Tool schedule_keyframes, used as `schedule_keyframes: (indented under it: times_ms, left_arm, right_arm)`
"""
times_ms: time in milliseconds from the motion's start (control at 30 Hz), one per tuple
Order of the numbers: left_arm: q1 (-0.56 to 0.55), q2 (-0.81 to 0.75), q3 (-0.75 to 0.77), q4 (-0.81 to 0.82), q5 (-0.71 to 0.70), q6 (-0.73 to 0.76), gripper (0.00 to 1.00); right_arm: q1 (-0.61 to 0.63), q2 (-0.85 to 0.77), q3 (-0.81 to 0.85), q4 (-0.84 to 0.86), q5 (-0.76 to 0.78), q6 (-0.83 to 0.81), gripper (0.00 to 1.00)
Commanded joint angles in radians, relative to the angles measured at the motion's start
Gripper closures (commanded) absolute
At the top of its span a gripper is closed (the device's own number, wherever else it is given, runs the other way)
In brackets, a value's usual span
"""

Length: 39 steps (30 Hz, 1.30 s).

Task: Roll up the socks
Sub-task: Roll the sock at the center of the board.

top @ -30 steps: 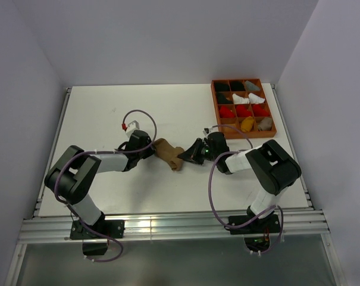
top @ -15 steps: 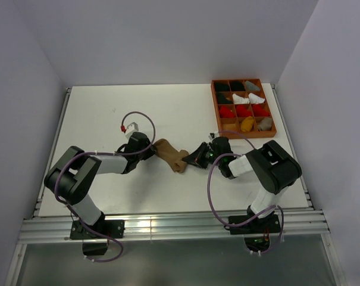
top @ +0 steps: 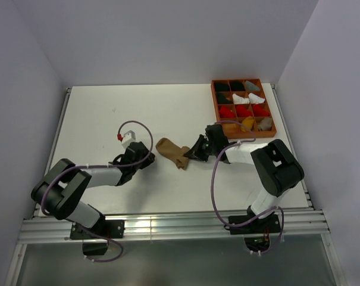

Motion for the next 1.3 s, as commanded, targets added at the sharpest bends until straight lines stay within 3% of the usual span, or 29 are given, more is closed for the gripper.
schedule_keyframes:
  times_ms: [0,200,567,767,1067,1267]
  left_arm:
    - [-0.100,-0.079,-0.033,-0.060,-0.091,0.112,0.59]
    - [-0.255,-0.167,-0.004,0.033,-0.214,0.348,0.50]
    - [-0.406,0.042,0.147,0.213,-0.145,0.617,0.29]
    - [-0.444,0.140,0.223,0.196,-0.141,0.709,0.27]
    - [-0.456,0.270,0.272,0.132,-0.170,0.740,0.38]
    - [-0.456,0.307,0.275,0.089,-0.176,0.695,0.66]
  right_arm:
    - [0.016,-0.001,0.080,-0.282,0.106,-0.069,1.00]
    - [0.038,0.037,0.163,-0.384,0.140,-0.058,1.00]
    - [0.041,0.092,0.209,-0.420,0.106,-0.054,1.00]
    - [0.041,0.098,0.218,-0.433,0.096,-0.054,1.00]
    - [0.041,0.114,0.219,-0.411,0.060,-0.051,1.00]
    - [0.038,0.112,0.206,-0.370,0.025,-0.046,0.99]
